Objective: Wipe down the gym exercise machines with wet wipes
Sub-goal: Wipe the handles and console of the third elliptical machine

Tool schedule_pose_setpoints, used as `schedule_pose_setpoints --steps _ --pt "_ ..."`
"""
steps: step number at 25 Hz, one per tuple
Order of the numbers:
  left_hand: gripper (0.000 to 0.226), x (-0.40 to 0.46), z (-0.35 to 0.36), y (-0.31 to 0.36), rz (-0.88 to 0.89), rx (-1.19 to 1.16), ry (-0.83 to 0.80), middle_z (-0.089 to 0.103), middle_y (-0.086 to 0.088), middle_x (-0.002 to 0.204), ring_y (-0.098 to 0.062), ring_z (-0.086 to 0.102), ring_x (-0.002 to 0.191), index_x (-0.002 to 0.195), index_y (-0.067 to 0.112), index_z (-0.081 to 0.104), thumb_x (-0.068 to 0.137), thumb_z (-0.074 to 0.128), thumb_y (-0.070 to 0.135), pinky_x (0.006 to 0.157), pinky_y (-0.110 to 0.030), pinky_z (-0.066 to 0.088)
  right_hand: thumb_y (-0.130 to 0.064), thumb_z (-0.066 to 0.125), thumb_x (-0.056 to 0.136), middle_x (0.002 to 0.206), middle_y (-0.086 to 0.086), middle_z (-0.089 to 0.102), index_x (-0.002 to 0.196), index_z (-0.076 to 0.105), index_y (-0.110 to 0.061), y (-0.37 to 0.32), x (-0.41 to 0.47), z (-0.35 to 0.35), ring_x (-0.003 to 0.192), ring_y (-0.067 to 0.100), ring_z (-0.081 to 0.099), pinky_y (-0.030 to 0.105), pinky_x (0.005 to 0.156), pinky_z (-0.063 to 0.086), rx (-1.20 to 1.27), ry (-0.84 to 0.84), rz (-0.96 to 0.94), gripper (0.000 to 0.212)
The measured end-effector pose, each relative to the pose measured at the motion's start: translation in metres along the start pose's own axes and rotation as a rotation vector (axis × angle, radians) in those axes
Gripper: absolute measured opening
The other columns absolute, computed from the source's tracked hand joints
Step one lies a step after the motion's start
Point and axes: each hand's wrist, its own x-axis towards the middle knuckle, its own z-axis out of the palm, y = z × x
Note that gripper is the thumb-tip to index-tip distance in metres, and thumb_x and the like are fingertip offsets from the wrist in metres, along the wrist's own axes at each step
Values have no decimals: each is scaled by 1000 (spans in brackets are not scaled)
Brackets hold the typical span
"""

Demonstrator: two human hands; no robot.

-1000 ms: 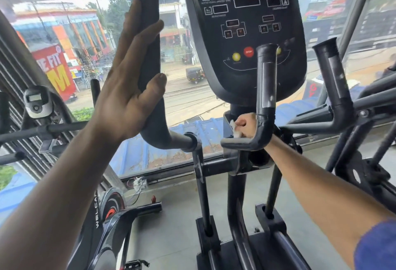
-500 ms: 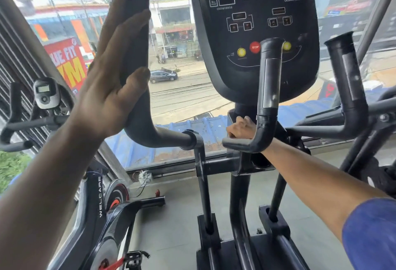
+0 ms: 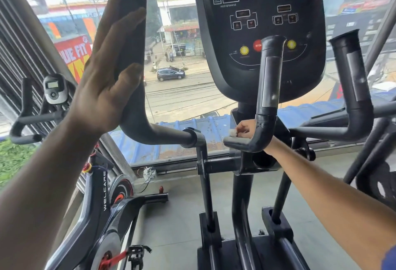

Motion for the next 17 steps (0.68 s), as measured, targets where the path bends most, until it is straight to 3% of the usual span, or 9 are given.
schedule_pose_setpoints --steps 2,4,7,8,10,11,14,17 --pt "66 1 1 -1 1 2 -13 14 -31 165 -37 15 159 150 -9 38 95 41 26 129 -48 17 -1 55 97 78 7 70 94 65 7 5 -3 -5 70 15 68 24 69 58 133 20 32 13" --pt "66 2 2 -1 9 10 -7 12 -34 165 -42 15 158 150 -11 37 94 40 25 128 -53 17 -8 62 93 91 11 71 101 68 6 15 -1 -4 78 16 69 31 80 57 102 30 102 18" --pt "67 0 2 0 -9 -18 3 20 -11 165 -18 20 158 149 -13 37 93 41 23 128 -36 18 -18 78 85 76 -10 72 91 76 -13 23 12 9 63 -4 66 14 61 50 -252 49 70 7" --pt "66 -1 2 0 -14 -24 3 20 -8 164 -14 21 156 149 -12 37 93 41 23 127 -33 18 -18 79 84 71 -6 70 90 77 -11 18 14 14 60 -1 65 12 57 46 -340 65 54 10" --pt "66 0 3 0 -6 -23 -6 16 -21 164 -20 19 157 150 -11 37 94 41 25 127 -37 17 -11 74 85 74 19 68 86 74 6 -2 18 20 60 19 64 10 51 41 -489 38 -33 17" --pt "66 0 3 0 7 -17 -11 15 -27 164 -25 17 157 150 -11 37 95 41 25 128 -40 17 -10 70 84 76 22 69 83 74 6 -15 20 21 65 28 66 13 52 44 -616 14 -71 17" --pt "67 2 1 0 12 -12 -18 12 -34 164 -37 13 159 151 -10 36 94 41 26 129 -43 15 -6 59 82 81 4 75 75 77 -12 -43 29 18 73 21 71 31 71 59 -928 34 -144 21" --pt "69 0 1 0 8 -15 -7 11 -35 165 -37 13 159 151 -9 36 93 41 27 129 -44 15 -2 57 87 96 2 71 89 76 -15 -54 40 20 69 16 64 28 66 50 -1183 -88 -193 23"
